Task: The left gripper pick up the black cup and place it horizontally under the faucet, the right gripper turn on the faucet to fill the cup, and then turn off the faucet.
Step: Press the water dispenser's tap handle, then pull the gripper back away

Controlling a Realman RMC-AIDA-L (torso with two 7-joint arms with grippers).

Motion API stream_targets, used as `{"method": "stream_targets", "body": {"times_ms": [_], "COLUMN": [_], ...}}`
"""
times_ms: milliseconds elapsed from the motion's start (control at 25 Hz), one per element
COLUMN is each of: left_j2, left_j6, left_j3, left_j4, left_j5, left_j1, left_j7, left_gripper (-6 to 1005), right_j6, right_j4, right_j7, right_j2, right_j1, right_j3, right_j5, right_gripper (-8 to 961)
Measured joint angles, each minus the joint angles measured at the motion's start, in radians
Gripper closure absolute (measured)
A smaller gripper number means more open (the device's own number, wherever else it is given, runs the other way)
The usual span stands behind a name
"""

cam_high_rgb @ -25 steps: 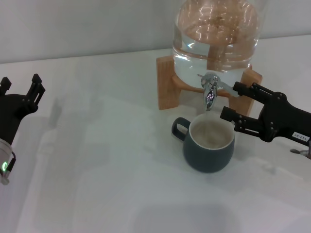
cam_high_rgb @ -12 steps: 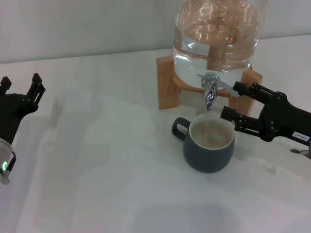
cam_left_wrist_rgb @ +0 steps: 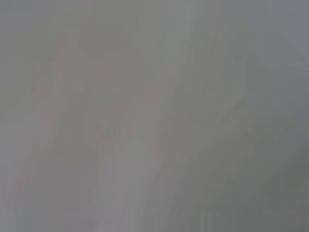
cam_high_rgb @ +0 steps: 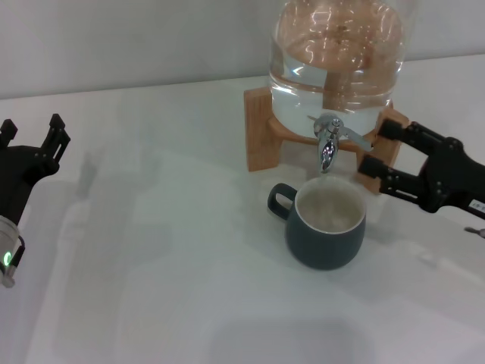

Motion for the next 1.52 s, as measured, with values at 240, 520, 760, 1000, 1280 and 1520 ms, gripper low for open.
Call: {"method": "stream_targets", "body": {"times_ms": [240,520,760,1000,1280,1520], "left_j2": [0.000,0.000,0.000,0.000,0.000,0.000], "left_j6": [-0.002,-0.003,-0.003,-0.003,-0.003,-0.003], "left_j3": [-0.001,0.001,0.002,0.002,0.002,-0.001], "left_j4": [0.000,0.000,0.000,0.000,0.000,0.000], "left_j5": [0.000,0.000,0.000,0.000,0.000,0.000], "left_j1": [0.001,0.000,0.000,0.001,-0.001,0.000], "left_j7": [0.000,0.000,0.000,0.000,0.000,0.000], "left_gripper": [213,213,213,213,213,212], "right_j6": [0.040,0.070,0.063,0.041,0.008,-0.011], "right_j4": [-0.005,-0.031,-0.033,-0.029,-0.026,-0.029], "right_j7": [-0.008,-0.004,-0.002,-0.002,-0.001,-0.001], "right_j2": [0.000,-0.001,-0.004,-0.005,-0.005,-0.005], "right_j1": [-0.007,-0.007,0.000,0.004,0.004,0.004], "right_j3": [-0.011,-0.067,-0.091,-0.085,-0.079,-0.076], "right_j5": [0.010,0.006,-0.017,-0.033,-0.026,-0.024], "right_gripper": [126,126,125,125,126,126]}}
